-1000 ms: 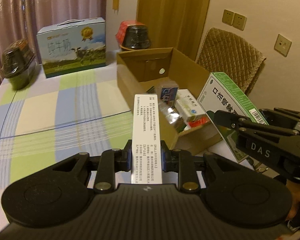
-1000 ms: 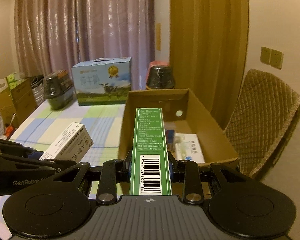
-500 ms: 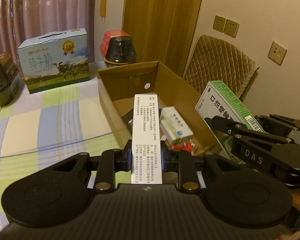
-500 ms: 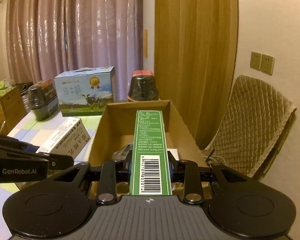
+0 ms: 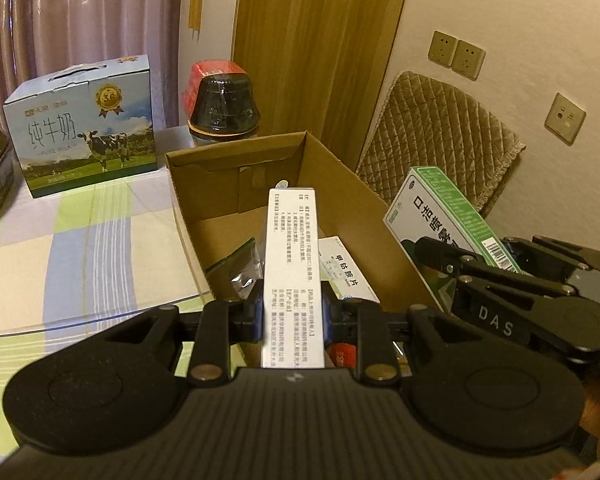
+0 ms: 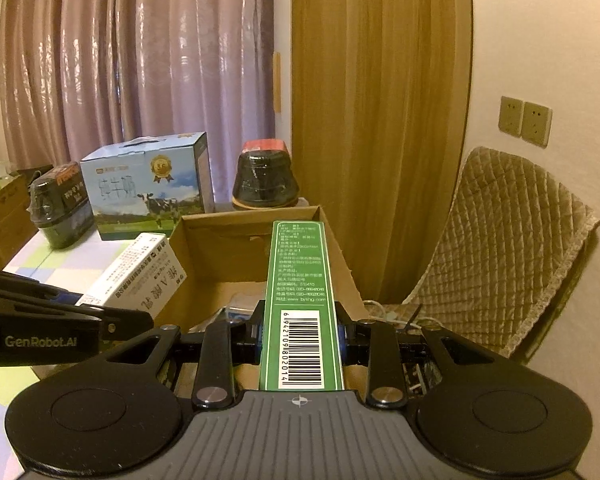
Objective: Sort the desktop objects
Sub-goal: 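Open both tools to drop the boxes into the cardboard box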
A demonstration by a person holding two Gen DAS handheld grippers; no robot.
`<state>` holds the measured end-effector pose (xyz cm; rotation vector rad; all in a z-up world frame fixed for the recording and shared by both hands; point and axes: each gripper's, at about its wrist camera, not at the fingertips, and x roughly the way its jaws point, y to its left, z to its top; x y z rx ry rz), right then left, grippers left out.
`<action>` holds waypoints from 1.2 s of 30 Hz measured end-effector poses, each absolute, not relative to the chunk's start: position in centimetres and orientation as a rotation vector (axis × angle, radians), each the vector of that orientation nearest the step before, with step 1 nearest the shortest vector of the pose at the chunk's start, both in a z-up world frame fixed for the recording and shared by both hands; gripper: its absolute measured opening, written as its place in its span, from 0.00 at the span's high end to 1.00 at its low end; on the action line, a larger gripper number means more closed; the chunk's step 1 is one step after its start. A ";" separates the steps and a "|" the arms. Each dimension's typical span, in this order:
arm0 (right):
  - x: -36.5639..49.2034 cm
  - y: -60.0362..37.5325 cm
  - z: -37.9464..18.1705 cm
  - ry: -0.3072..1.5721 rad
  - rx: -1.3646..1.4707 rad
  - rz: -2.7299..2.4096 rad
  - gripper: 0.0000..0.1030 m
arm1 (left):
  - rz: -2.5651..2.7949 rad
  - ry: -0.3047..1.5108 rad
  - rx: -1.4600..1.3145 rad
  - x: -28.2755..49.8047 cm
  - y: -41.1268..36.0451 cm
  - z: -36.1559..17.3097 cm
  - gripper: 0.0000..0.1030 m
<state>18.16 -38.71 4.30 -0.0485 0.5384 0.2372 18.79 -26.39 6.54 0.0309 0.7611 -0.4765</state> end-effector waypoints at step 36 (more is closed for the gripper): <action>21.8 -38.9 2.5 0.558 -0.048 0.245 0.73 | -0.444 0.795 0.008 23.4 -27.9 4.7 0.79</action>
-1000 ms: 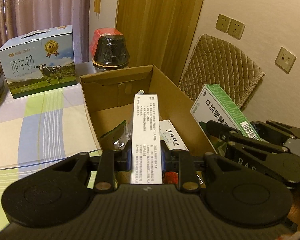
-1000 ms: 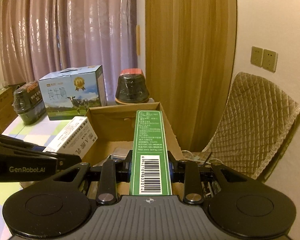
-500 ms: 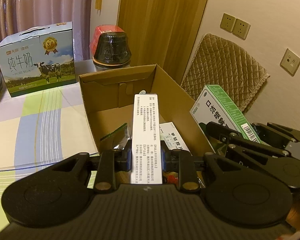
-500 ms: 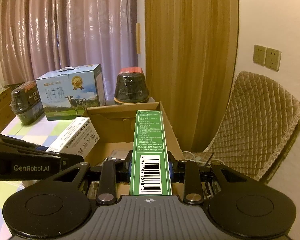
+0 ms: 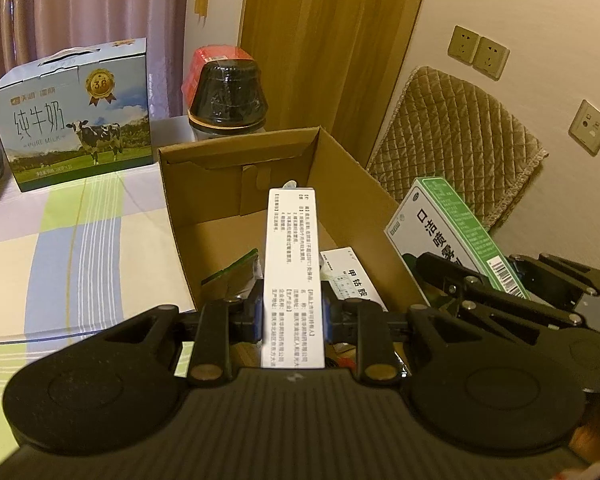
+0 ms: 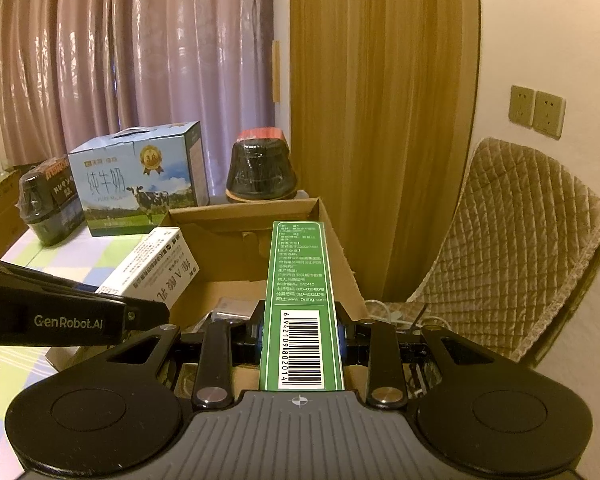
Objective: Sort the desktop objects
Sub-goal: 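Open both tools to drop the boxes into the cardboard box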
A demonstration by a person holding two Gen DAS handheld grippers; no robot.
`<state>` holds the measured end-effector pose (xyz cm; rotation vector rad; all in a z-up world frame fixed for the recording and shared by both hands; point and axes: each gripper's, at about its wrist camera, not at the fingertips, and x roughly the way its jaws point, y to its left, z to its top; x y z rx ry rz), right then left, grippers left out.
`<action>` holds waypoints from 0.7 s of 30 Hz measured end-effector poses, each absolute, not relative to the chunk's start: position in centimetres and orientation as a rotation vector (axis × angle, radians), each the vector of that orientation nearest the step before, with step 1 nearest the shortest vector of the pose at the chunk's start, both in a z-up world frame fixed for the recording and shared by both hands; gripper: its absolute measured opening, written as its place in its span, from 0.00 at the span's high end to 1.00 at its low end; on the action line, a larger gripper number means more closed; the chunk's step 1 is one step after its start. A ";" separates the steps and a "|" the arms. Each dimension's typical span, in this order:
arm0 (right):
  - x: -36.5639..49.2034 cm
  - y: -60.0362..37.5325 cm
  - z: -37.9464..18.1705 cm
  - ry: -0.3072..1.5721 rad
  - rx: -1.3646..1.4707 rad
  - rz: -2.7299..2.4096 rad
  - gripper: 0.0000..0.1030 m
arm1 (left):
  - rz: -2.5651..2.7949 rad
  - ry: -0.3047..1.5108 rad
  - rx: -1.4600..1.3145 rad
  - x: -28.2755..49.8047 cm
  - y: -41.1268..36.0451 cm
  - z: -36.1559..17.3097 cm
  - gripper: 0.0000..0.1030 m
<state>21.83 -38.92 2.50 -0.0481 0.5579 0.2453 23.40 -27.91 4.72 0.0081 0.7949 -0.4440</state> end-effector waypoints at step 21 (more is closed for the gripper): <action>21.8 -38.6 2.0 0.565 -0.050 0.249 0.73 | -0.410 0.780 0.013 23.8 -27.3 5.1 0.64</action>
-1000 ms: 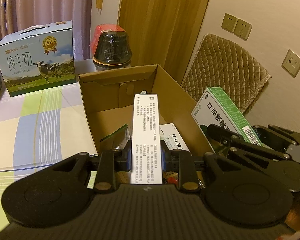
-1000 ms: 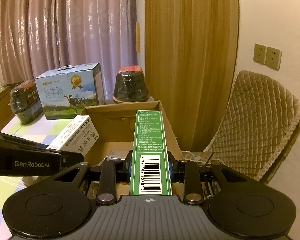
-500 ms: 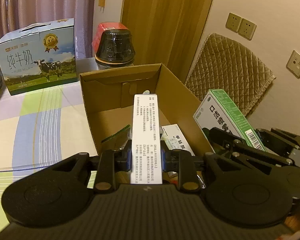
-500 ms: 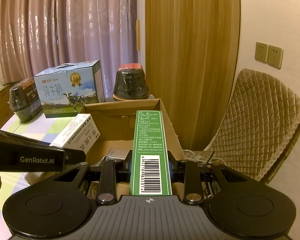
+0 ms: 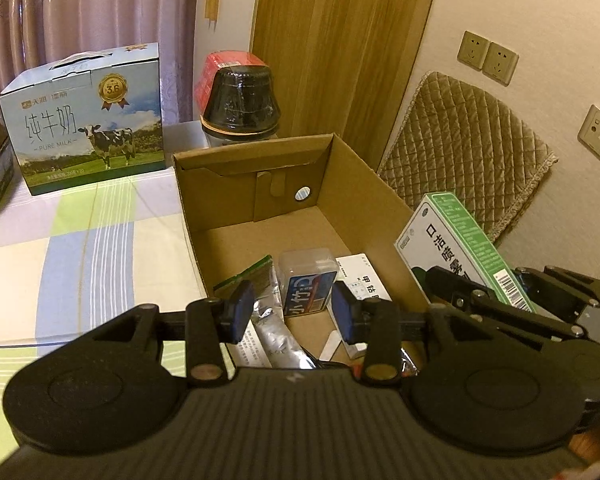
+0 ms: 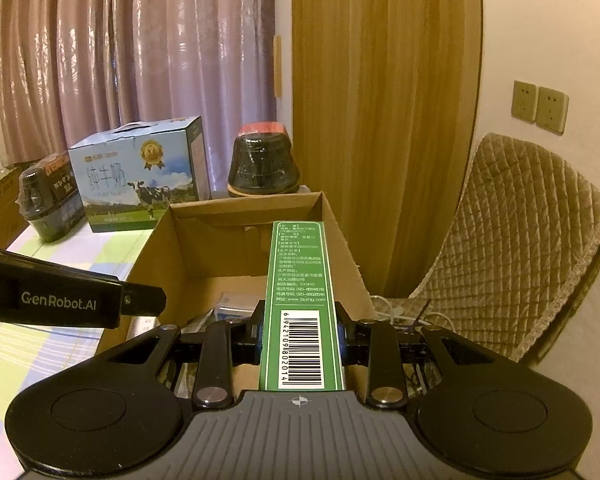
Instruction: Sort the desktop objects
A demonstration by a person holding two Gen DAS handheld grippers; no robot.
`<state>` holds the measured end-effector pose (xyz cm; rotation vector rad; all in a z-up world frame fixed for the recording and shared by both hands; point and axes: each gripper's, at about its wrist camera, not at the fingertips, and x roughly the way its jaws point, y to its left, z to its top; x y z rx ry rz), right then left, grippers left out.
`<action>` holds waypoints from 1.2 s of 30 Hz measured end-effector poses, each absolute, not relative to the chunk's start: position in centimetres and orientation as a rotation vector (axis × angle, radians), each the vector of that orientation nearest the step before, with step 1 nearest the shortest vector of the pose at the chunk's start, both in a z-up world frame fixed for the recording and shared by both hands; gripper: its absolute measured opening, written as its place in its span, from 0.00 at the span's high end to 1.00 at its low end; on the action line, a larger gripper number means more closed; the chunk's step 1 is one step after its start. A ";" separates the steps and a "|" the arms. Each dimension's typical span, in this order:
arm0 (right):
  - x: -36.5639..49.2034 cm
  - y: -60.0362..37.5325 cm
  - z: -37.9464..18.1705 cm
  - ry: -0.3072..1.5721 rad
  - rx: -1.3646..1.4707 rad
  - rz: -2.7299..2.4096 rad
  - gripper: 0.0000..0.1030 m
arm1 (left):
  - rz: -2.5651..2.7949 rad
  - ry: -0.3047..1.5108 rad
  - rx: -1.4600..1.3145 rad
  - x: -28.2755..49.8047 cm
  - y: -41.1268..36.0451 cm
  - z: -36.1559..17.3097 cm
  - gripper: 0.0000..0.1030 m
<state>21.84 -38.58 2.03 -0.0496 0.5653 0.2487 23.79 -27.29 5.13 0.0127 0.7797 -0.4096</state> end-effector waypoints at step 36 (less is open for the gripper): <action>14.8 -41.4 4.7 0.585 0.089 0.271 0.02 | -0.319 0.781 -0.044 15.7 -20.9 6.4 0.14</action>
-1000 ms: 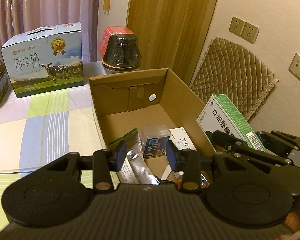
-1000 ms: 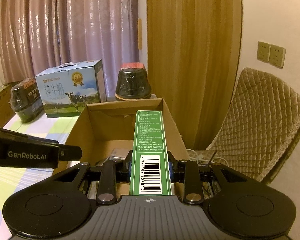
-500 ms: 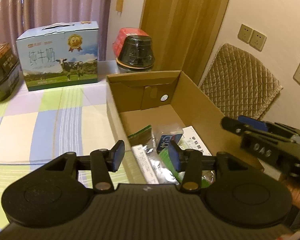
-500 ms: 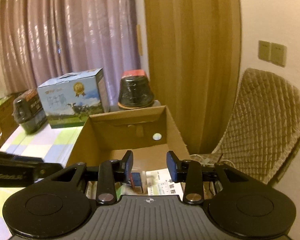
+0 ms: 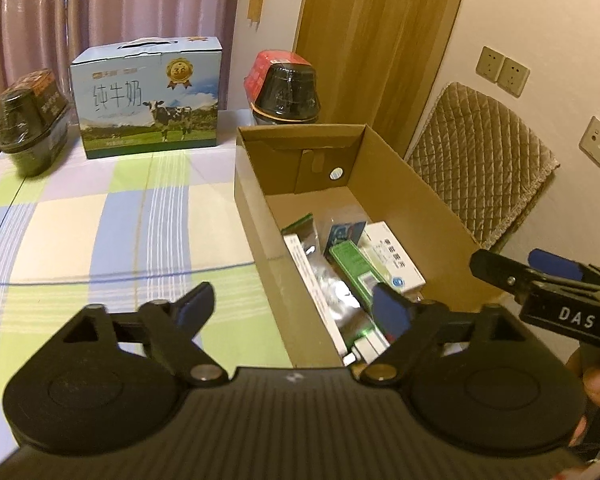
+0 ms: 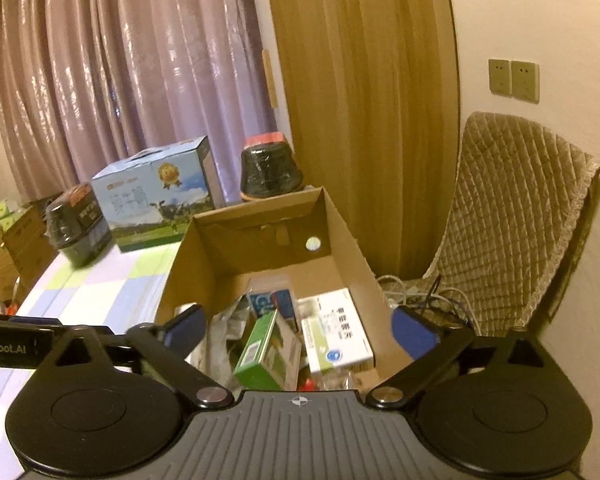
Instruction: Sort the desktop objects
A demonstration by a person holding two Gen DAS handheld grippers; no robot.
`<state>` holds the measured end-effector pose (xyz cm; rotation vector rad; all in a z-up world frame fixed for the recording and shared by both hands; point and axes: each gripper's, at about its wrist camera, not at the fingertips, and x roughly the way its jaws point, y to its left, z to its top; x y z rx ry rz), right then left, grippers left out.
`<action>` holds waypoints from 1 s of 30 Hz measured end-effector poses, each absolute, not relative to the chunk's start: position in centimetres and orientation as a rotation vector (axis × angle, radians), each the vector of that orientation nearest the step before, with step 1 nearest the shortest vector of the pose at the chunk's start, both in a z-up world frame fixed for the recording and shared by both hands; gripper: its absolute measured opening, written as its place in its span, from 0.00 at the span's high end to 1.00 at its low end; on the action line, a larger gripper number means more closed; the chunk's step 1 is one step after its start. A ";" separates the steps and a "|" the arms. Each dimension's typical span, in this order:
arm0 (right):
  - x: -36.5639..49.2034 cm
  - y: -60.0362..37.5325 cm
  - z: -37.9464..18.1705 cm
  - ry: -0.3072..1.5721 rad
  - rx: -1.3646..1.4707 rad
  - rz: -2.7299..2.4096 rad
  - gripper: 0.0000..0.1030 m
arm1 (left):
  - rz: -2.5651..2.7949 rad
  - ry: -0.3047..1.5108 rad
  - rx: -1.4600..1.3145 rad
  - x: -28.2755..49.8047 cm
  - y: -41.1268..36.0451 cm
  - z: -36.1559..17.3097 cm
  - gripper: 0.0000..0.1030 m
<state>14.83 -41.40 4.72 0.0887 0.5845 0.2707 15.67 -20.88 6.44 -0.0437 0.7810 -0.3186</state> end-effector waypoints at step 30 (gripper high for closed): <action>4.0 -41.0 10.2 0.736 -0.017 0.294 0.02 | -0.238 0.794 -0.079 3.1 -19.2 10.4 0.01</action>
